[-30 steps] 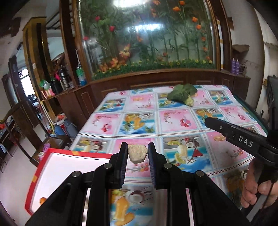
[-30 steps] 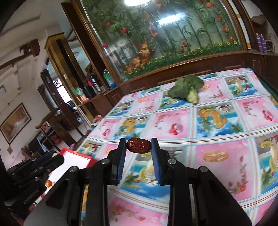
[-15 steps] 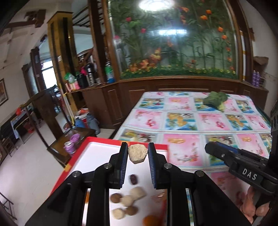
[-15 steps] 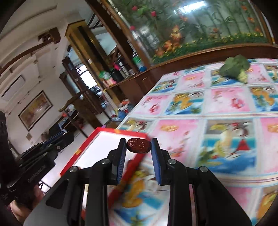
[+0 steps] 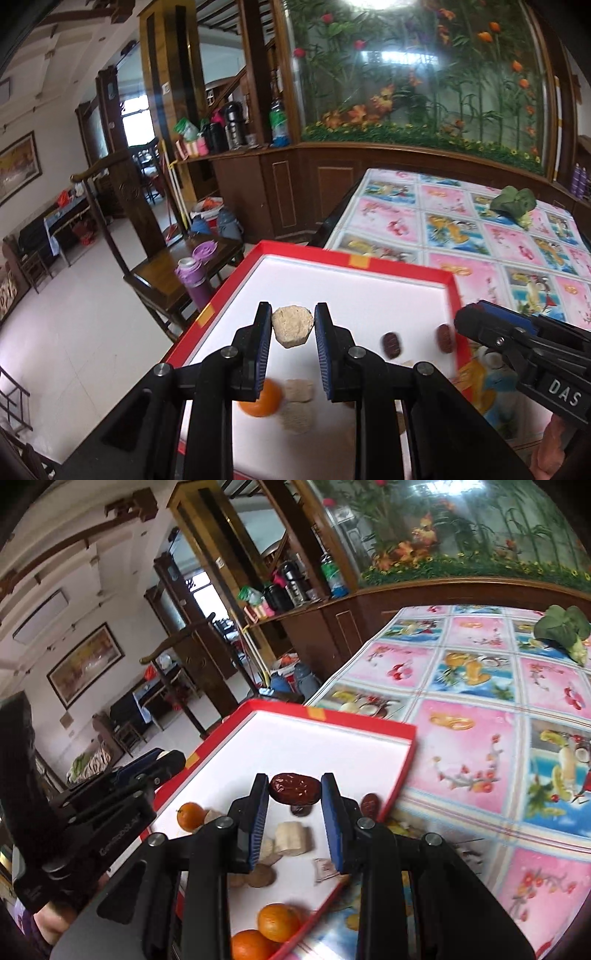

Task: Organize fruits
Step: 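Carry the date and cube into the tray and open both tools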

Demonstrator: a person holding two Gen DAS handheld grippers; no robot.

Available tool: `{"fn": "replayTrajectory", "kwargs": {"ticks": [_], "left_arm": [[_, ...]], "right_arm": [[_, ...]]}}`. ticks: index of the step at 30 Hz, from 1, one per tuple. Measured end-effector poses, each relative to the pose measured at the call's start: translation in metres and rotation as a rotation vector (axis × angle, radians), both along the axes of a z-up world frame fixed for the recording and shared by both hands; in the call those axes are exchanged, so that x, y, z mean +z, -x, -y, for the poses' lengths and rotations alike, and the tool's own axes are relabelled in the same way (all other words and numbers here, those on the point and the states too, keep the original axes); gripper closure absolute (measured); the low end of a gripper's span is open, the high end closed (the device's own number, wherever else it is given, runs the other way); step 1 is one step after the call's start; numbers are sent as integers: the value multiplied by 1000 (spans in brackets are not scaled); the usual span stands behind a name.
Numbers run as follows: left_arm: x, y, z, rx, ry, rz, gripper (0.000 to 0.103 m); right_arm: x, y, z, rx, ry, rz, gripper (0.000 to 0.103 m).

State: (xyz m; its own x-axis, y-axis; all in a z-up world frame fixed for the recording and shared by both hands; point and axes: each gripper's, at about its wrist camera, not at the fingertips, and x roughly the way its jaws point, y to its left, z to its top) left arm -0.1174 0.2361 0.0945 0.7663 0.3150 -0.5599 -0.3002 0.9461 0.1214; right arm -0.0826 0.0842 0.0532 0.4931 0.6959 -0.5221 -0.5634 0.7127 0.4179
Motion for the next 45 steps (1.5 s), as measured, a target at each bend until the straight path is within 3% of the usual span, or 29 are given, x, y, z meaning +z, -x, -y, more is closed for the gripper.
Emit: {"fn": "replayTrajectory", "kwargs": {"ticks": [13, 37, 43, 45], "left_arm": [[-20, -6, -24, 41, 1, -42, 81], [-39, -13, -15, 40, -39, -107, 80], [-36, -11, -13, 49, -42, -103, 52], [-33, -9, -12, 50, -46, -93, 50]], "right_arm": [[-15, 2, -31, 10, 104, -4, 72], [-33, 0, -35, 43, 132, -56, 71], [-25, 0, -20, 27, 75, -40, 69], [-23, 0, -14, 13, 63, -34, 69]]}}
